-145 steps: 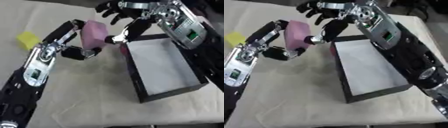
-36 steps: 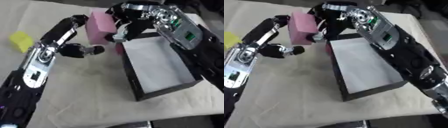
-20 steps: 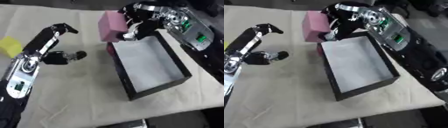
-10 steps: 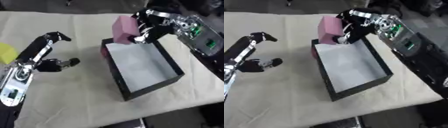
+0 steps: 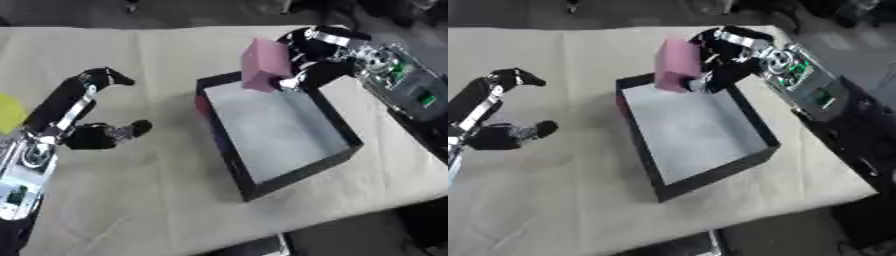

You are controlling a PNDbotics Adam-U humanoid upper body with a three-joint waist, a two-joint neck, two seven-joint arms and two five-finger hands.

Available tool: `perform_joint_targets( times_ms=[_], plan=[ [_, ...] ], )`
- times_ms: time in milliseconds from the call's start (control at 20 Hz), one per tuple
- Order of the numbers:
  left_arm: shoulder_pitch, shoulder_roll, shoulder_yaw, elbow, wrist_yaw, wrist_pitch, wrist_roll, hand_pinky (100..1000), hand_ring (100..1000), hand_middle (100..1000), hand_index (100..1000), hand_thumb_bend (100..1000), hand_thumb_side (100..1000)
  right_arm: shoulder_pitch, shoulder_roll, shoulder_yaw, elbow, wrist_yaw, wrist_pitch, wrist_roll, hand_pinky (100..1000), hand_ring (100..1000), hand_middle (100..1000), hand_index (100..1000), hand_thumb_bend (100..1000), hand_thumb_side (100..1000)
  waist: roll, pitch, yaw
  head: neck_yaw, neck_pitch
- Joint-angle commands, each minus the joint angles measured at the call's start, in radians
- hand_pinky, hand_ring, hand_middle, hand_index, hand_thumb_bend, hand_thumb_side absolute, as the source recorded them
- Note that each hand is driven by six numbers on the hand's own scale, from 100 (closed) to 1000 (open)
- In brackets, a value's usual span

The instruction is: Pick up the objects with one hand, pass them to the other hand, and then place them into the box on the other side of the table.

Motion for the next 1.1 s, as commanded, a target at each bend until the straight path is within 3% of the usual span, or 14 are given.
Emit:
perform_joint_targets(
  times_ms=[50, 650, 750, 850, 900, 1000, 1100],
  plan=[
    [-0.015, 0.012, -0.002, -0.024, 0.007, -0.007, 0.007, 967, 813, 710, 806, 669, 804, -0.003, -0.034, -0.016, 0.015, 0.031, -0.008, 0.003, 758, 745, 497, 570, 287, 100, 0.017, -0.034, -0.002, -0.007, -0.002],
    [-0.019, 0.013, -0.005, -0.025, 0.013, -0.008, 0.019, 968, 812, 703, 809, 665, 788, 0.004, -0.014, -0.009, 0.077, 0.130, -0.046, 0.054, 765, 758, 542, 623, 359, 101, 0.016, -0.031, 0.005, -0.017, -0.002],
    [-0.019, 0.013, -0.005, -0.024, 0.014, -0.008, 0.020, 969, 811, 703, 809, 665, 786, 0.005, -0.017, -0.012, 0.073, 0.154, -0.056, 0.065, 771, 784, 614, 701, 426, 145, 0.016, -0.031, 0.005, -0.017, -0.002],
    [-0.018, 0.013, -0.004, -0.024, 0.014, -0.008, 0.020, 969, 811, 702, 810, 665, 786, 0.005, -0.019, -0.016, 0.067, 0.187, -0.066, 0.077, 783, 811, 682, 765, 438, 192, 0.016, -0.032, 0.004, -0.017, -0.002],
    [-0.018, 0.012, -0.004, -0.024, 0.014, -0.008, 0.020, 969, 811, 702, 810, 664, 785, 0.006, -0.021, -0.016, 0.064, 0.205, -0.073, 0.089, 805, 843, 755, 844, 467, 275, 0.016, -0.032, 0.004, -0.017, -0.002],
    [-0.017, 0.013, -0.004, -0.024, 0.014, -0.008, 0.021, 970, 811, 702, 810, 654, 788, 0.007, -0.022, -0.019, 0.059, 0.242, -0.091, 0.121, 828, 888, 823, 917, 496, 341, 0.017, -0.032, 0.003, -0.017, -0.002],
    [-0.016, 0.012, -0.003, -0.023, 0.015, -0.006, 0.021, 974, 812, 702, 811, 652, 791, 0.008, -0.021, -0.024, 0.059, 0.276, -0.103, 0.146, 849, 928, 865, 950, 511, 379, 0.017, -0.032, 0.004, -0.018, -0.002]
  ],
)
